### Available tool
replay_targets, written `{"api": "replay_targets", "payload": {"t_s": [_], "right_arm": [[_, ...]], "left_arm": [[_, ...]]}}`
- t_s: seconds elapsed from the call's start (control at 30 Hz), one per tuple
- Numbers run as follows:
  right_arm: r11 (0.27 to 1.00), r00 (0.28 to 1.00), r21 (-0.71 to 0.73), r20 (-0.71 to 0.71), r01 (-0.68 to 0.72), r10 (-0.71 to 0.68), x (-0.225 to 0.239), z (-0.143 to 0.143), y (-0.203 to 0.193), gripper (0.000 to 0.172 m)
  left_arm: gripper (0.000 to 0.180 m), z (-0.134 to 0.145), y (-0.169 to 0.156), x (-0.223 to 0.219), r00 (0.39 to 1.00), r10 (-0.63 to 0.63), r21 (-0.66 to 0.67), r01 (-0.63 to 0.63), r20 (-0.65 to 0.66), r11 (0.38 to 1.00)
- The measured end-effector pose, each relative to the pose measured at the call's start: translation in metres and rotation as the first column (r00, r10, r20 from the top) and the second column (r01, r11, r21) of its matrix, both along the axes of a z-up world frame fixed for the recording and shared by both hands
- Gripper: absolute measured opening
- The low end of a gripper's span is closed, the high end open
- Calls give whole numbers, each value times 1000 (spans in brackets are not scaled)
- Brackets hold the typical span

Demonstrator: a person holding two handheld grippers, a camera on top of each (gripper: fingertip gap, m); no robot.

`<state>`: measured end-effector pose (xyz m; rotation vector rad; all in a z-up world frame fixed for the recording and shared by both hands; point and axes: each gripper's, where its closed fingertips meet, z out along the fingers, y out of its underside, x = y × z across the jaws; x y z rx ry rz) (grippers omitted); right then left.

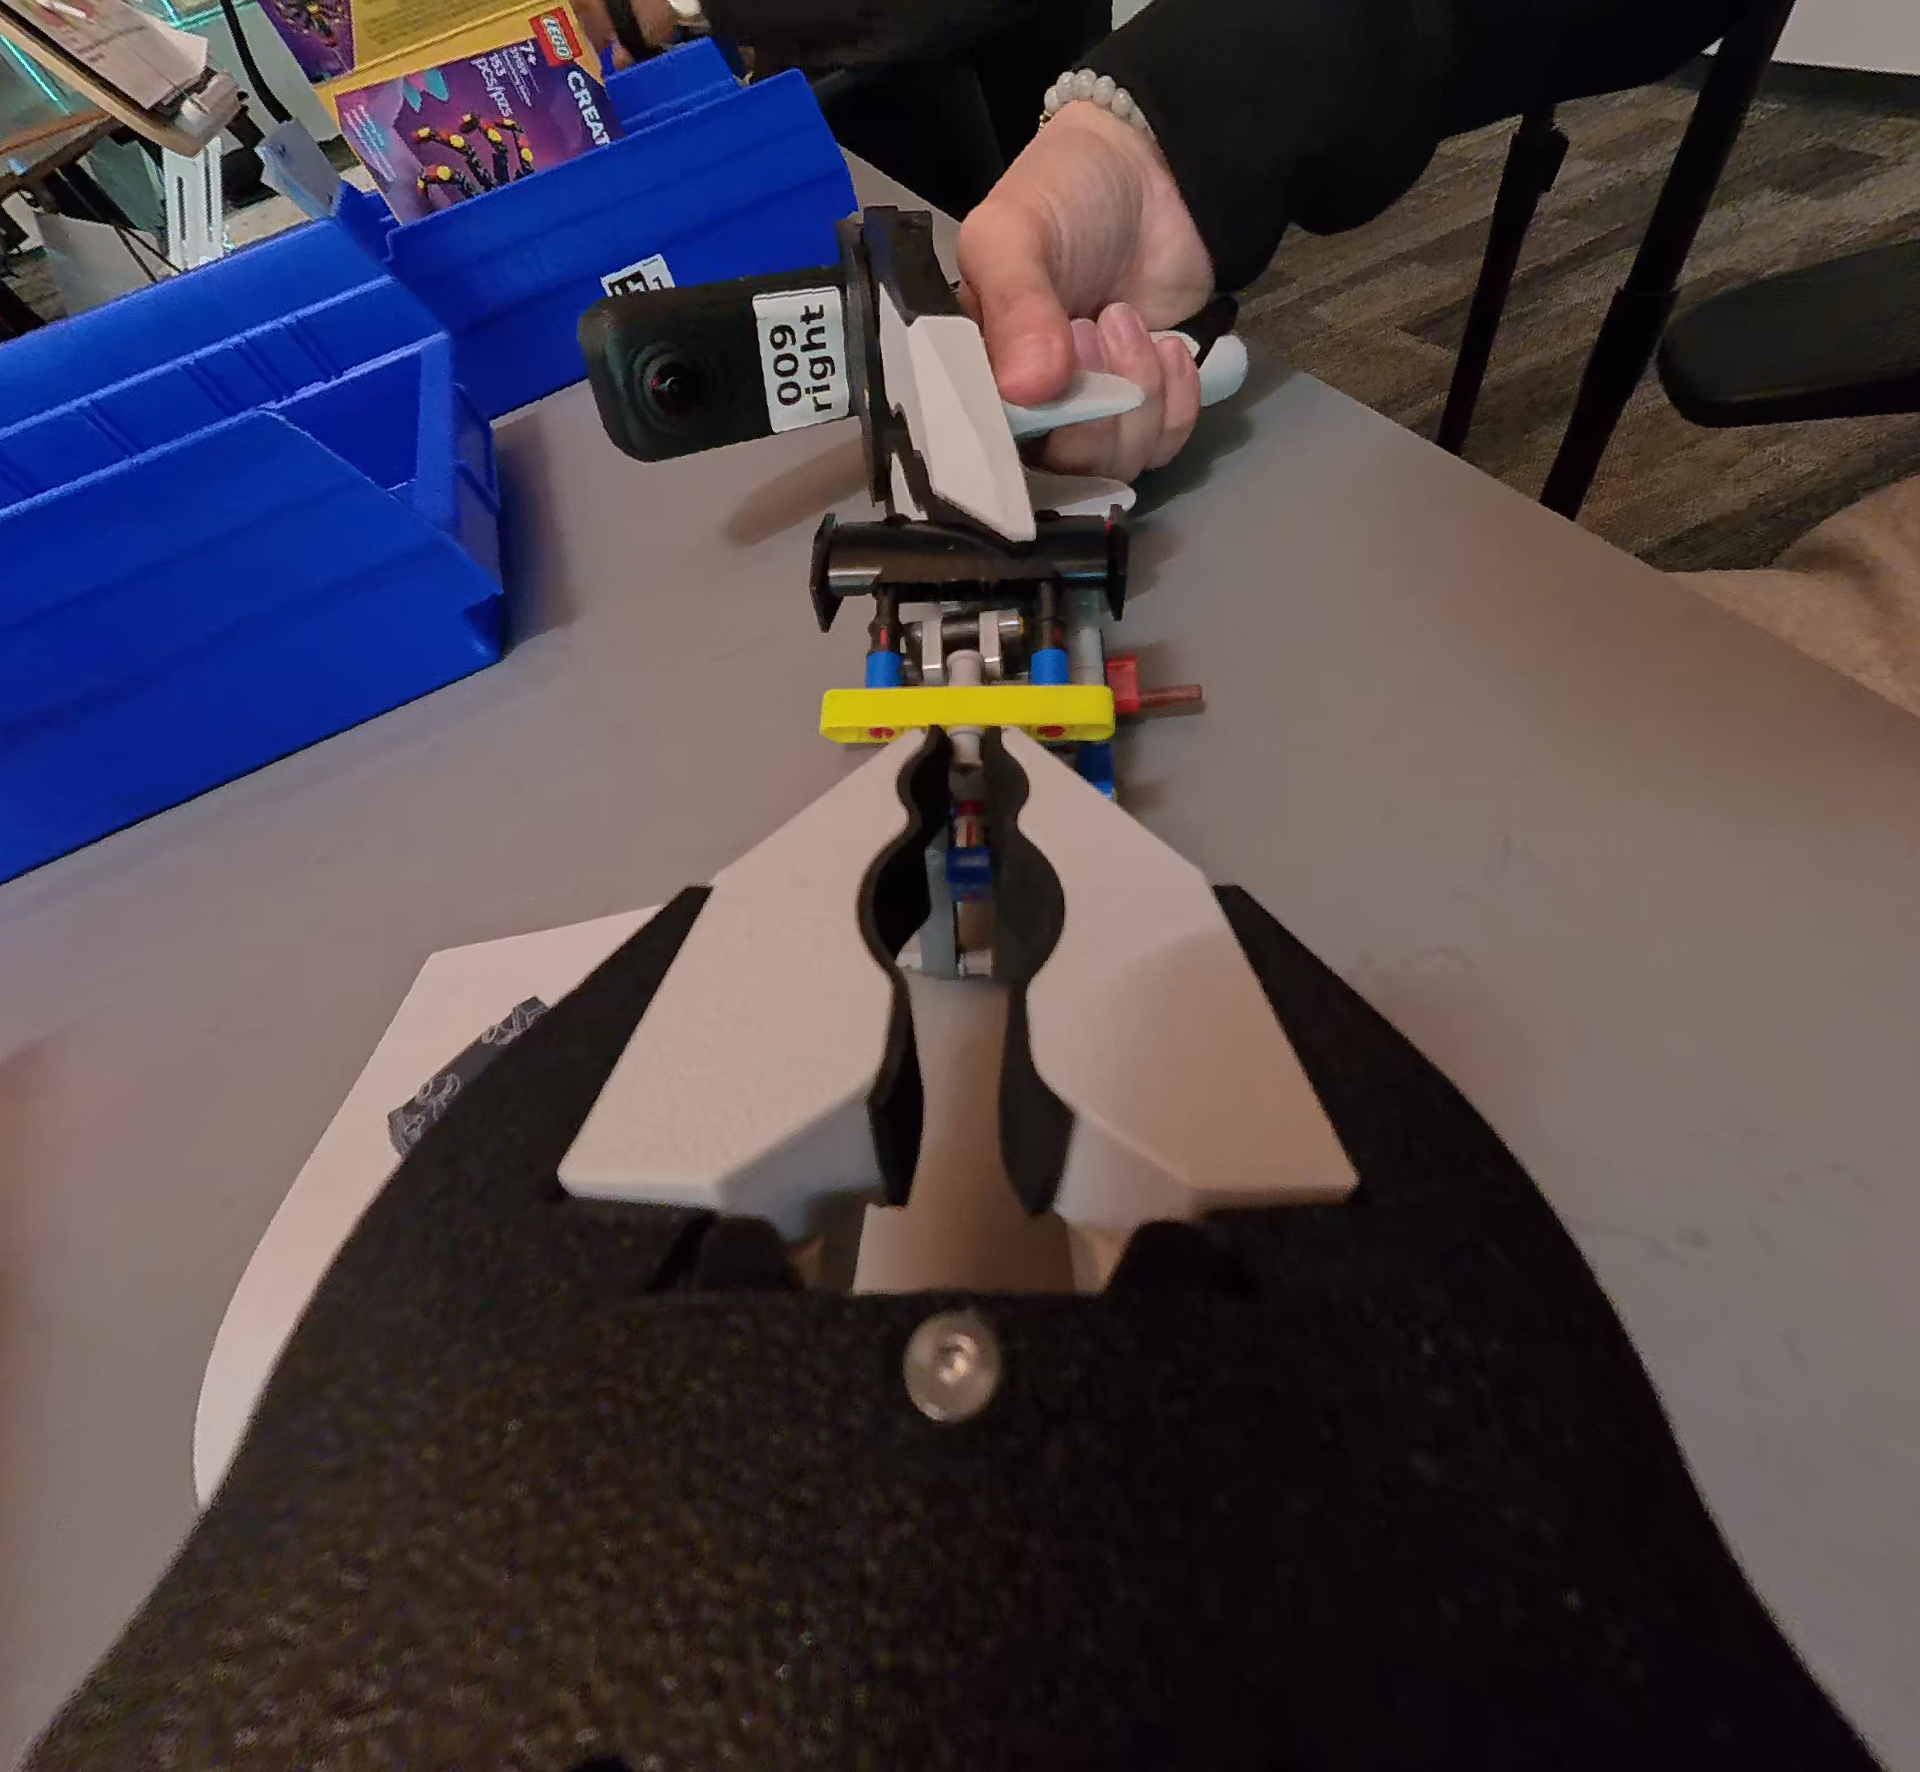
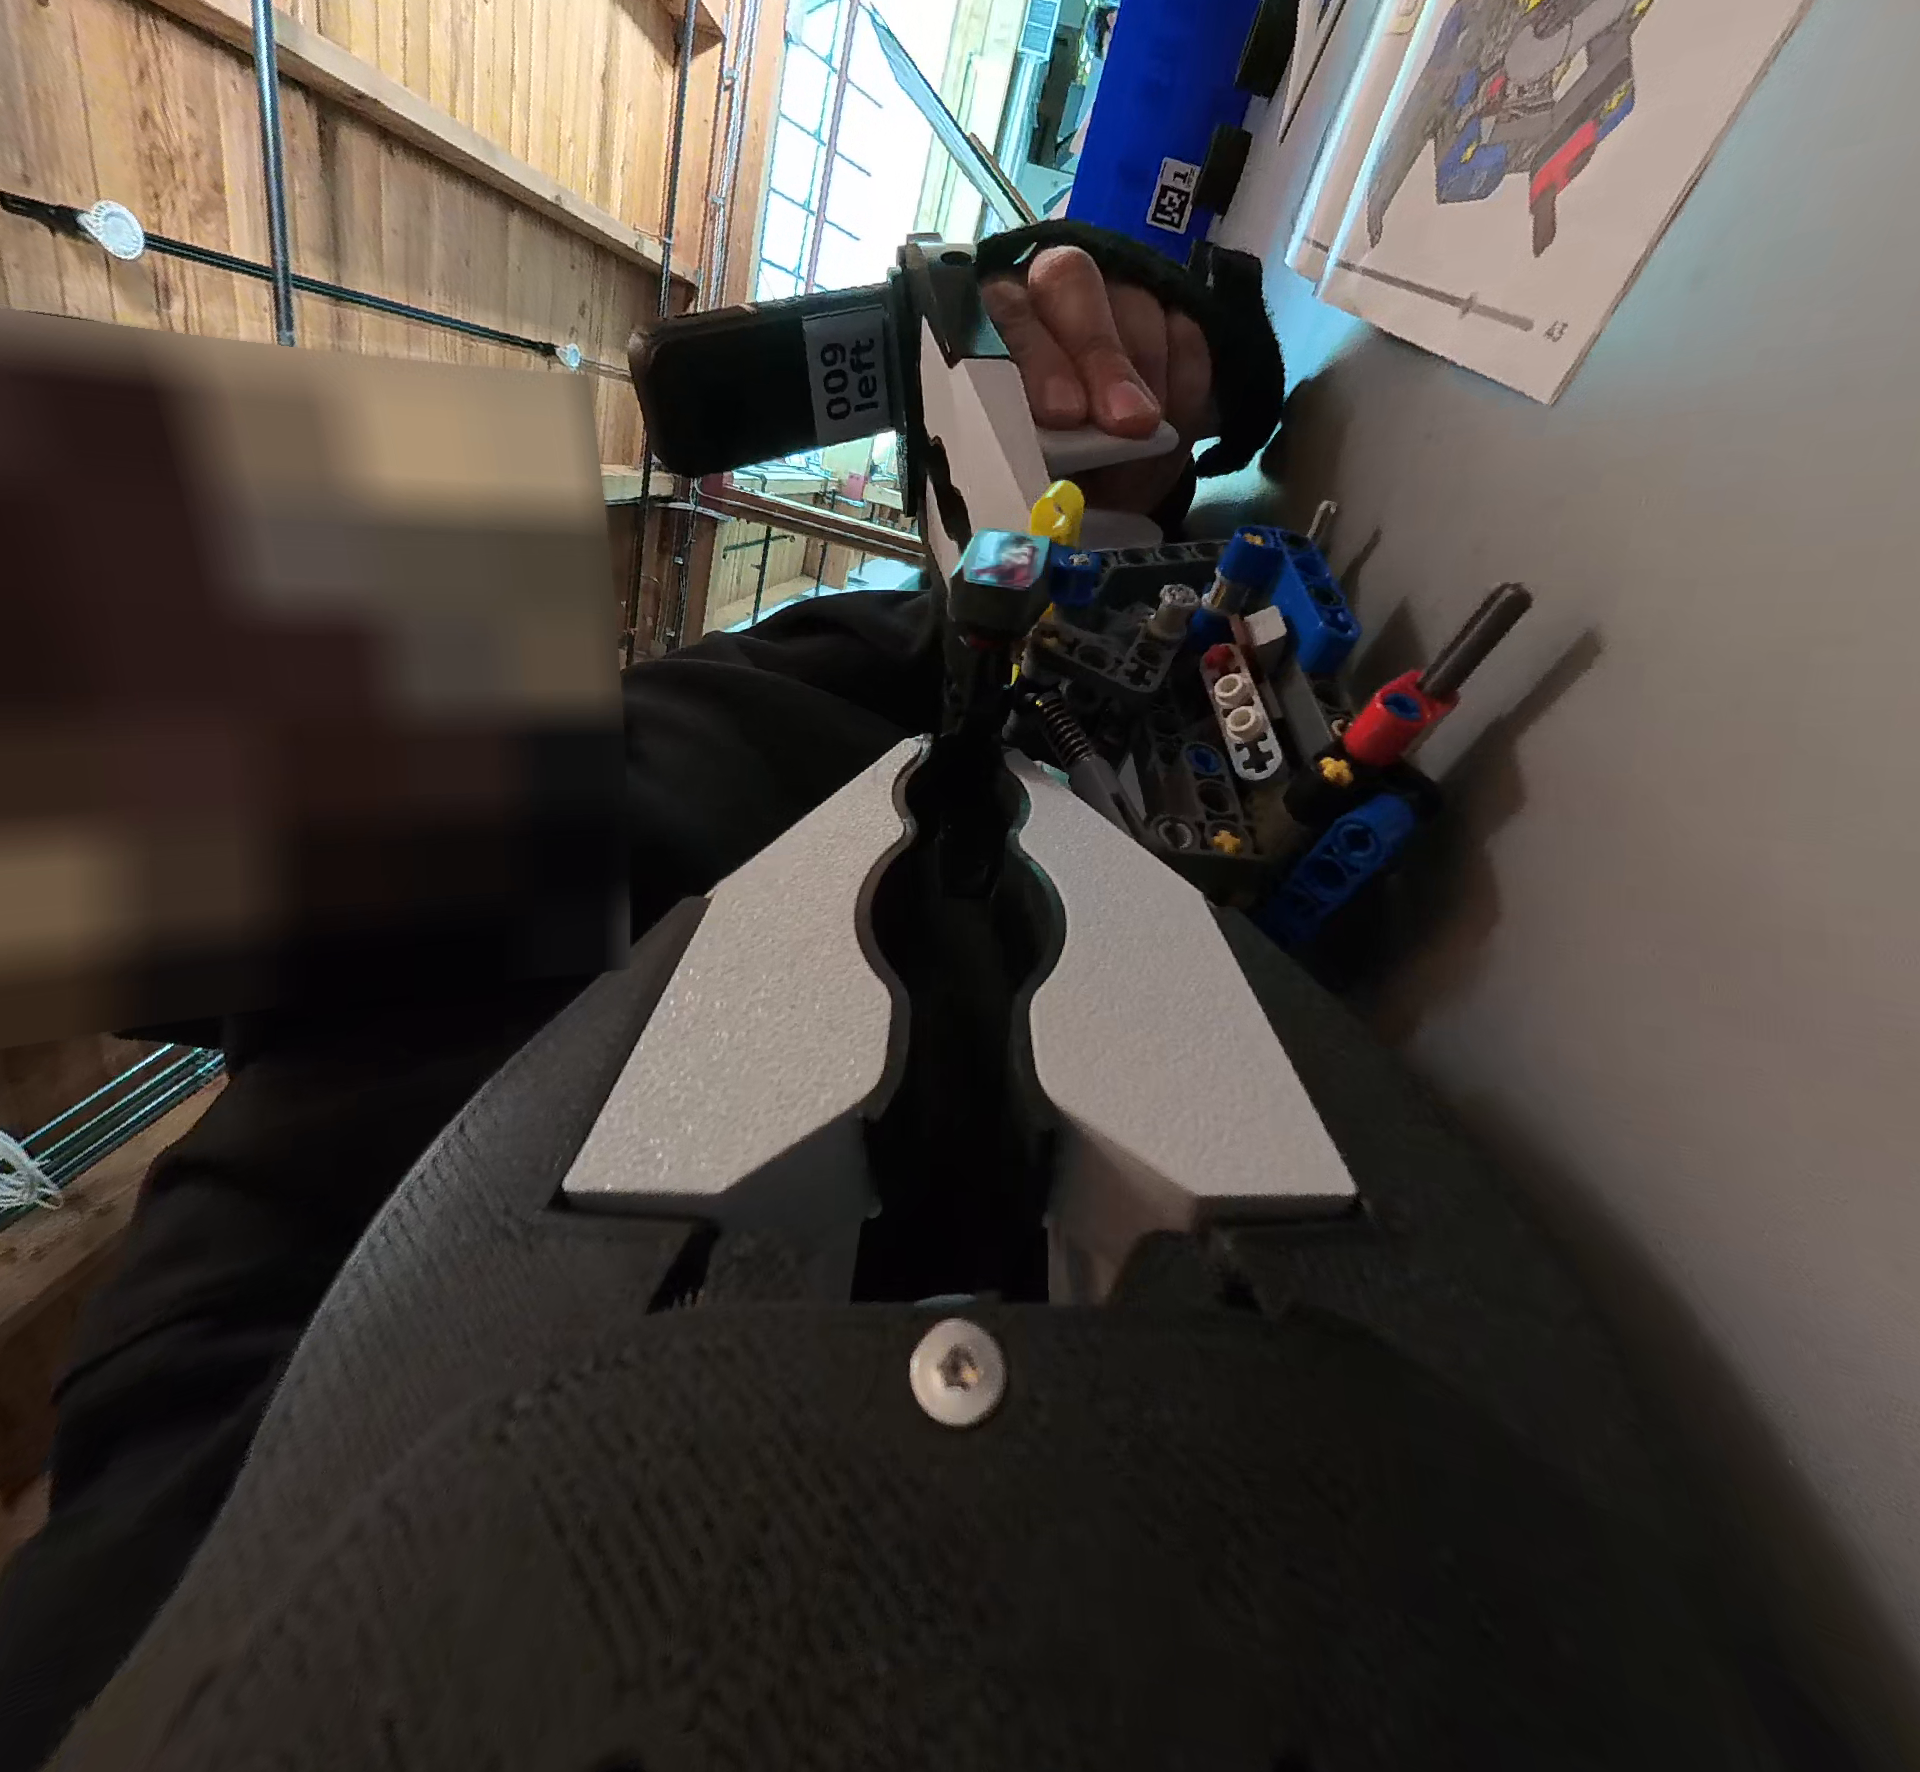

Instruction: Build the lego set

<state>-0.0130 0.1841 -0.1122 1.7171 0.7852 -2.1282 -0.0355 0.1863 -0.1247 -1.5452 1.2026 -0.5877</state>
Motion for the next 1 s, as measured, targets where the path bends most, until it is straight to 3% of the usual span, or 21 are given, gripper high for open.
{"api": "replay_targets", "payload": {"t_s": [0.57,0.8,0.93,1.0], "right_arm": [[999,1000,40,-7,19,-19,-2,0,1,4],[993,1000,118,-22,23,-20,-4,-1,-2,6],[990,996,112,-15,91,-90,10,-2,13,26],[975,988,166,17,147,-152,19,-7,25,28]], "left_arm": [[2,0,2,-1,1000,-2,0,2,-6,1000],[3,-3,0,-6,1000,9,-55,-8,12,998],[3,-3,-4,-8,999,9,-102,-6,32,995],[3,-2,-3,-9,999,21,-111,-17,39,994]]}}
